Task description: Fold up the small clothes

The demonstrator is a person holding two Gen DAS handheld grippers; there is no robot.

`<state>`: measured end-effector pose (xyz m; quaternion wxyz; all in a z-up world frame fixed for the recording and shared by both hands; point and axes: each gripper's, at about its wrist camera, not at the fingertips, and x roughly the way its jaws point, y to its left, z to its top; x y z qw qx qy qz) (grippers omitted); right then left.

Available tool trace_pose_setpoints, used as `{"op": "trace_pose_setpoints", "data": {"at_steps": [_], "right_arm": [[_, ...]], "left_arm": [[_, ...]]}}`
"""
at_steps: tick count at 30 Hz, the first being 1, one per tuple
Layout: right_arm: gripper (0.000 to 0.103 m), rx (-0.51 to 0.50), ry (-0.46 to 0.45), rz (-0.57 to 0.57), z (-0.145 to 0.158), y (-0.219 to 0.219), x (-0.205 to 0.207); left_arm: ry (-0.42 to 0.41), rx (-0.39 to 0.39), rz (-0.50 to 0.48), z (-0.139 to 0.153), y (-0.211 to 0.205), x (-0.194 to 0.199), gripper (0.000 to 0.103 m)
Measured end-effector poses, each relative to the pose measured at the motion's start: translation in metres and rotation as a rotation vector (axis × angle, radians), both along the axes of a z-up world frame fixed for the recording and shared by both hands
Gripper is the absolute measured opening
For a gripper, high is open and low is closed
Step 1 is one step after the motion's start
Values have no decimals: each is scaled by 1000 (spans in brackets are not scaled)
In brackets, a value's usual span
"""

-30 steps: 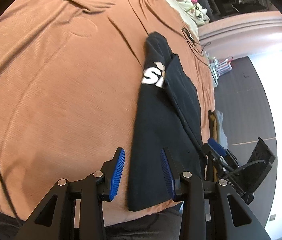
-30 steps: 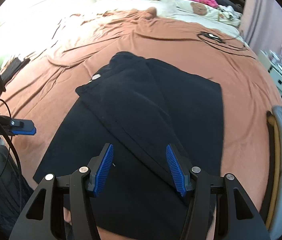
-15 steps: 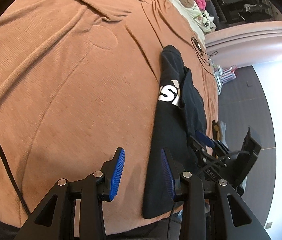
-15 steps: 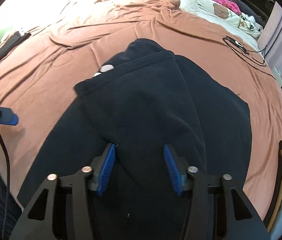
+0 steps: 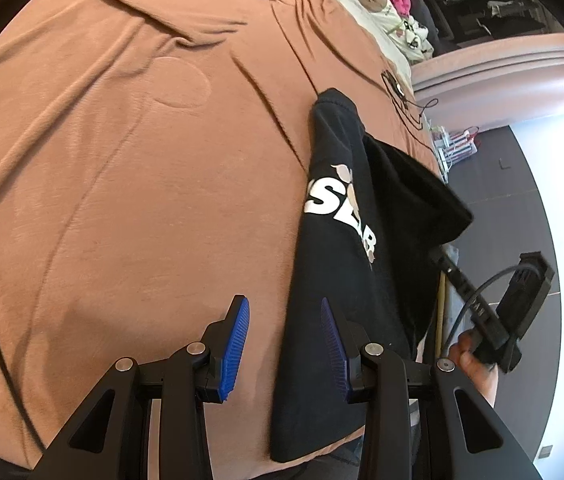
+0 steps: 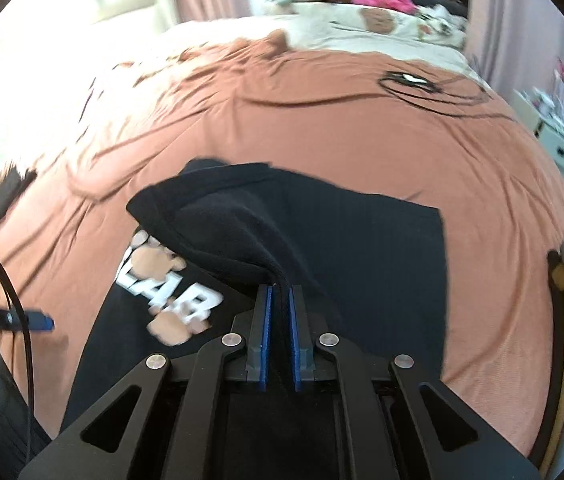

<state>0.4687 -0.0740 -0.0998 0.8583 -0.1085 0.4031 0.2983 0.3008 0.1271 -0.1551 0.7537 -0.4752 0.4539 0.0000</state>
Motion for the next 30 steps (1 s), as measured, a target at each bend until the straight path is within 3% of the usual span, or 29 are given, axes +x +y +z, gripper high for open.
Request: {"op": "trace_pose_setpoints", "data": {"at_steps": [9,12,15,16,17,19,25,27,28,30], "right_arm": [[3,127,105,-181,-19,-59,63],[4,200,204,-262,-33,-83,84],[7,287,277,-251,-43,-97,91],[17,289,277,-243,-44,-98,91],[36,290,274,-231,-45,-98,90],[59,310,262,-214,-43,-98,92],[60,274,249,-193,-50,-93,103],[51,252,252,-194,-54,-89,110],[38,243,255,-193,-55,-87,112],[32,231,251,-200,-55,-85,119]], "left_arm": [[10,19,-16,3,-10,23,38],[16,25,-20,3,-12,28,39],[26,28,-23,1,-14,32,39],[30,29,-23,0,-14,34,39],[34,31,-24,-1,-15,36,39],[39,36,-27,-3,-17,39,39],[55,62,-43,-7,-24,54,39],[63,73,-47,-9,-24,58,39],[67,79,-50,-10,-24,61,39],[72,80,-52,-12,-24,64,39]]}}
